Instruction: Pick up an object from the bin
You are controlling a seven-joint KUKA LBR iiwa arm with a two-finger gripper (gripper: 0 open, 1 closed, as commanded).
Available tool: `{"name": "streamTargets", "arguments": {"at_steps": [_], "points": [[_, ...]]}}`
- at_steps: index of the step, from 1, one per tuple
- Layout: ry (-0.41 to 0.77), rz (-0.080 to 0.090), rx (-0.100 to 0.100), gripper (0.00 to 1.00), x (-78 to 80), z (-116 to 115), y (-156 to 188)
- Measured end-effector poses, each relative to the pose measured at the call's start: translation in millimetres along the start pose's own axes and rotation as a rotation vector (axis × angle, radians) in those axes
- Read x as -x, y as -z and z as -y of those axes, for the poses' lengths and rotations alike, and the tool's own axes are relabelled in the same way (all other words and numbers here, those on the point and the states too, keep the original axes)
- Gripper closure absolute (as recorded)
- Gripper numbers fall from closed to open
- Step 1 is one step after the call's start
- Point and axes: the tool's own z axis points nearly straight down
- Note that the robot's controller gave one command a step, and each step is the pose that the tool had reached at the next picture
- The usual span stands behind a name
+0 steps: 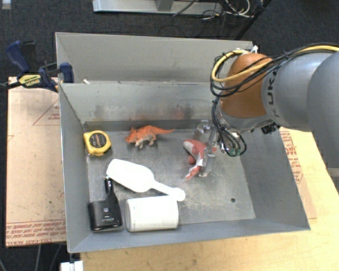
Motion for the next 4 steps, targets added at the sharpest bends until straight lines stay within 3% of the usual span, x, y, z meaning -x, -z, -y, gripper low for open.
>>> {"name": "streamTargets", "arguments": {"at_steps": [1, 4], "points": [[-0.419, 0.006, -0.001, 1.00, -22.4, -16, -7], [-0.418, 0.004, -0.001, 1.00, -23.2, -16, 6]]}}
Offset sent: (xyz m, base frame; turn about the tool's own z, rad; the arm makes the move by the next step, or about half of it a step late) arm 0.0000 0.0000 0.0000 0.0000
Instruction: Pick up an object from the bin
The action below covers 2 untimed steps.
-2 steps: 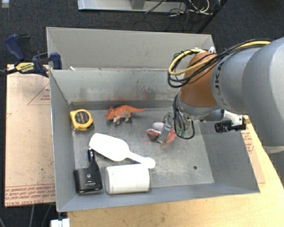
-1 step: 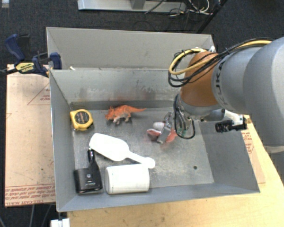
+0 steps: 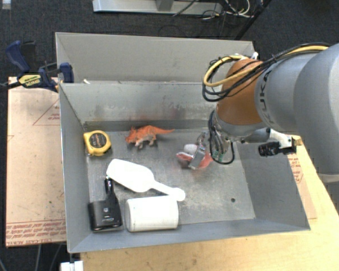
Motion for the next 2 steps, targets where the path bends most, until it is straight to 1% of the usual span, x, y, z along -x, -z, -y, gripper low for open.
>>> {"name": "streamTargets", "arguments": {"at_steps": [1, 2], "points": [[0.000, 0.003, 0.001, 1.00, 0.8, -0.4, 7.7], [0.001, -0.001, -0.001, 1.00, -0.2, 0.1, 15.7]]}}
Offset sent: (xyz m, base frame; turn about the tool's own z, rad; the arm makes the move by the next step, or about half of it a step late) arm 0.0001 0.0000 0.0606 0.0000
